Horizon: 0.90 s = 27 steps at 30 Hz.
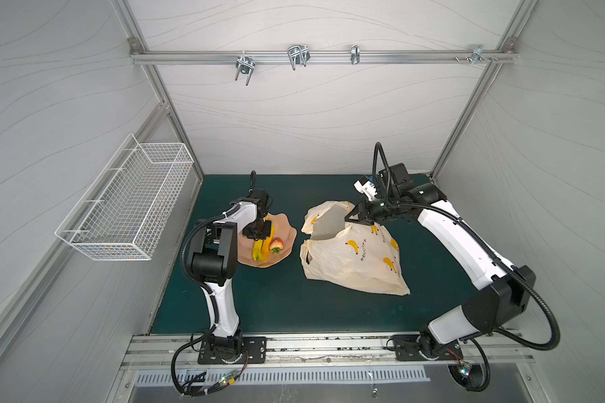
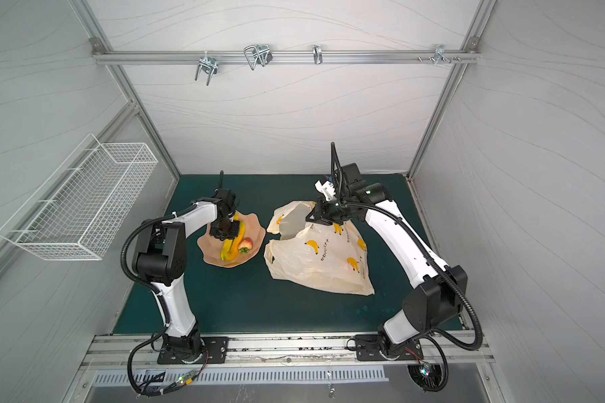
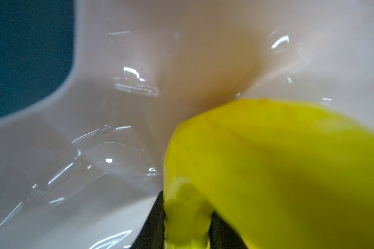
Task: Place the fruits into the plastic bag
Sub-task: Pick up the fruit from the plate.
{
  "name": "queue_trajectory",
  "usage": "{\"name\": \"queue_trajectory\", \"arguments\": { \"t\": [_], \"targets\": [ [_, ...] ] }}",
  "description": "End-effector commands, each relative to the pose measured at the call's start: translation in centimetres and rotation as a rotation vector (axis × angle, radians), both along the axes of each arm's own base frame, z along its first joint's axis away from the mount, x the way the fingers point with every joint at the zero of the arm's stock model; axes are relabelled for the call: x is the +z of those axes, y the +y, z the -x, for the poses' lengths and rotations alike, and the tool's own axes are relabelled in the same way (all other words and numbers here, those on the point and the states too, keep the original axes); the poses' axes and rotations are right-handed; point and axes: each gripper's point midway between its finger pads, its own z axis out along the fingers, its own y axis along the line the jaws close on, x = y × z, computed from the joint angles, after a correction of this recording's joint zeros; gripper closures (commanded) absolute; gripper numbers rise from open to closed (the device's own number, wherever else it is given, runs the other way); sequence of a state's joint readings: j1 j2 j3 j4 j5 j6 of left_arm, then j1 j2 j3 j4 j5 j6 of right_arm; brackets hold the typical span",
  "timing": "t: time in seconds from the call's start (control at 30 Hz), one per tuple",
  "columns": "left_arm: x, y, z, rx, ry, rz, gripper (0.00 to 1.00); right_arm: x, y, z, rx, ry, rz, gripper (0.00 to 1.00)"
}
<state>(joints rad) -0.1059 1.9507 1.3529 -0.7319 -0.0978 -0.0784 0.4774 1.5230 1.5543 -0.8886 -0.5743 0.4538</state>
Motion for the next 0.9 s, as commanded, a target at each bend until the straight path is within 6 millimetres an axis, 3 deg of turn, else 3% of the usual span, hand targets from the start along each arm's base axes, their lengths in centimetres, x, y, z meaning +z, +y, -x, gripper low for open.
{"name": "queue_trajectory", "arguments": {
  "t": [0.0,0.13,0.4,0.77,0.87],
  "targets": [
    [2.5,0.2,-1.5,0.023,-0.096,0.036,0.85,0.4,-0.5,0.3,-0.007,-0.018,-0.002,1.00],
    [5.4,0.0,-2.4,0.040,-0.180,0.076,0.85,0.3,-0.6,0.5,-0.004,-0.017,-0.001,1.00],
    [13.2,-1.6,-3.7,0.041,-0.373,0.206,0.87,0.7,-1.4,1.0,-0.011,-0.019,-0.003,1.00],
    [20.1,-4.4,-2.7,-0.039,-0.533,0.360,0.87,0.7,-2.9,0.9,-0.027,-0.012,-0.003,1.00],
    [22.6,-6.7,-1.7,-0.135,-0.577,0.452,0.87,0.7,-2.9,0.7,-0.023,-0.010,-0.001,1.00]
  ]
}}
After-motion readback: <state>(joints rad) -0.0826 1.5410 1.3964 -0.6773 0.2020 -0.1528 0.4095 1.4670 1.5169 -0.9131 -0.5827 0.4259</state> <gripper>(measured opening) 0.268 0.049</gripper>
